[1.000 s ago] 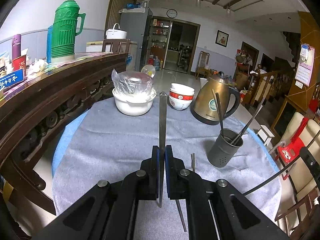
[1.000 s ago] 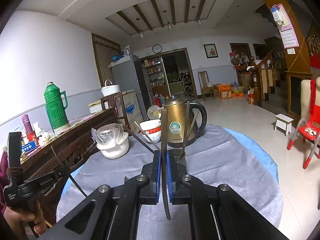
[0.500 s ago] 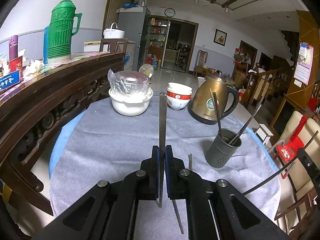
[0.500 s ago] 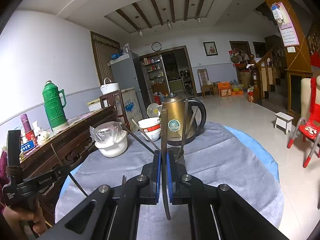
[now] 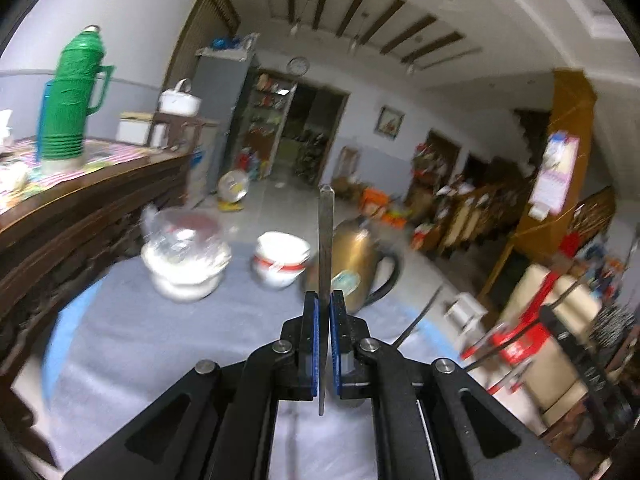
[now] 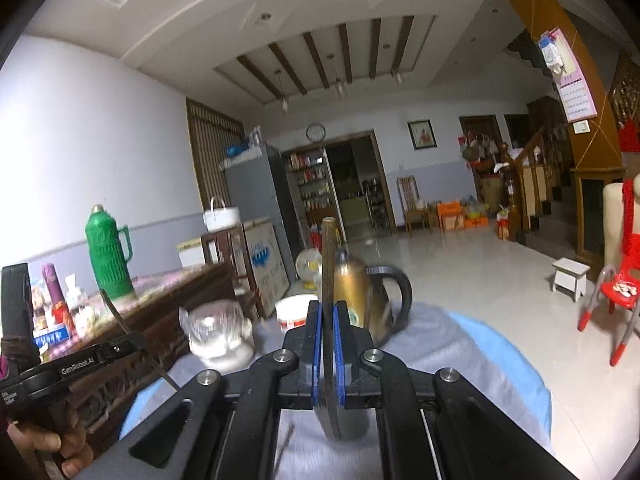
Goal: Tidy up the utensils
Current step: 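Bring both held chopsticks above the grey cup opening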
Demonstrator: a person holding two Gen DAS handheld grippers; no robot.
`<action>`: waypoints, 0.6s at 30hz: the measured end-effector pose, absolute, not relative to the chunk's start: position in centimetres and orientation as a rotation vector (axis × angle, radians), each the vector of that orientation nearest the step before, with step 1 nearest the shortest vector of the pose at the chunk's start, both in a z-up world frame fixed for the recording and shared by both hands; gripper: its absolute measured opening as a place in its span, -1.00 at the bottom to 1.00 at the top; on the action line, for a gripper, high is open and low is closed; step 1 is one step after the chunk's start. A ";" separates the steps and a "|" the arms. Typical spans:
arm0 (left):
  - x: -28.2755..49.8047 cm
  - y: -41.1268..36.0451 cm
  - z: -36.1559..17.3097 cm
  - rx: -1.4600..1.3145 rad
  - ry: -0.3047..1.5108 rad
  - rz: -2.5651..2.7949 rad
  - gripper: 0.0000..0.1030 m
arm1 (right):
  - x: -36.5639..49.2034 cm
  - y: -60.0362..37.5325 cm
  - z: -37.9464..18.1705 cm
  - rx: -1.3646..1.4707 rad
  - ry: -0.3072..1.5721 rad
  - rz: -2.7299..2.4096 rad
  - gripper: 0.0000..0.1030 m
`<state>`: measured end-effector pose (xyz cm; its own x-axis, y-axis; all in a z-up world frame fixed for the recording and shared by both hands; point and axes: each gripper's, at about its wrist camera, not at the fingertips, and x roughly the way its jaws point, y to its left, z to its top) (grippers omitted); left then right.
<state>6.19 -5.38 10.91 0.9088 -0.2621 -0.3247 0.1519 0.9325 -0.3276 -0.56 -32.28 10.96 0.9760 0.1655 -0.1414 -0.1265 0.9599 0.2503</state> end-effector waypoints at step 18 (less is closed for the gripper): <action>15.1 -10.9 9.1 -0.291 0.437 -0.291 -0.89 | 8.0 -31.7 9.3 0.225 0.238 0.146 -0.88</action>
<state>15.07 -10.87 9.08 0.8665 -0.3352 -0.3700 0.2116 0.9178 -0.3359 7.97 -31.73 9.34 0.9615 0.1697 -0.2163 -0.1167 0.9643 0.2377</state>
